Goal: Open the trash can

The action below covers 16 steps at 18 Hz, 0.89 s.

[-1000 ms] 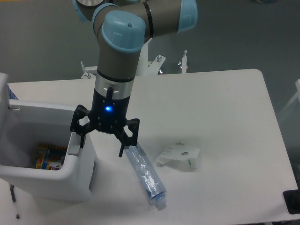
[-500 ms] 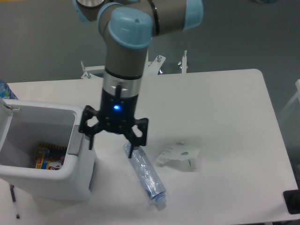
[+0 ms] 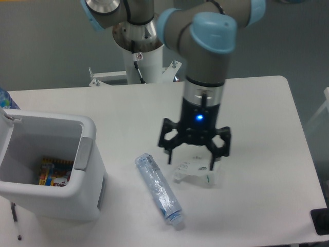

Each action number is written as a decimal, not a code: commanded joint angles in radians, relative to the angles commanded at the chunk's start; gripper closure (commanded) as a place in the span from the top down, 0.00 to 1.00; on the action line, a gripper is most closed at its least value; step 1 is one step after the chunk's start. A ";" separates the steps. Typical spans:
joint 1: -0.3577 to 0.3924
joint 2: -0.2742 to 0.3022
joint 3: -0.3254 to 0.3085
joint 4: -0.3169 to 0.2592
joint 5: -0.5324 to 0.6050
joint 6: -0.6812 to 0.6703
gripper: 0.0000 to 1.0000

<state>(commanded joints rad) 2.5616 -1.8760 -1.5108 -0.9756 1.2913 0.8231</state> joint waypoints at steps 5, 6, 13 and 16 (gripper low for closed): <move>0.022 -0.031 -0.038 -0.043 0.109 0.207 1.00; 0.020 -0.031 -0.042 -0.061 0.144 0.240 1.00; 0.002 -0.057 -0.020 -0.130 0.230 0.330 1.00; -0.004 -0.058 -0.028 -0.123 0.232 0.330 1.00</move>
<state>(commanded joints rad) 2.5572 -1.9343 -1.5385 -1.0984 1.5232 1.1536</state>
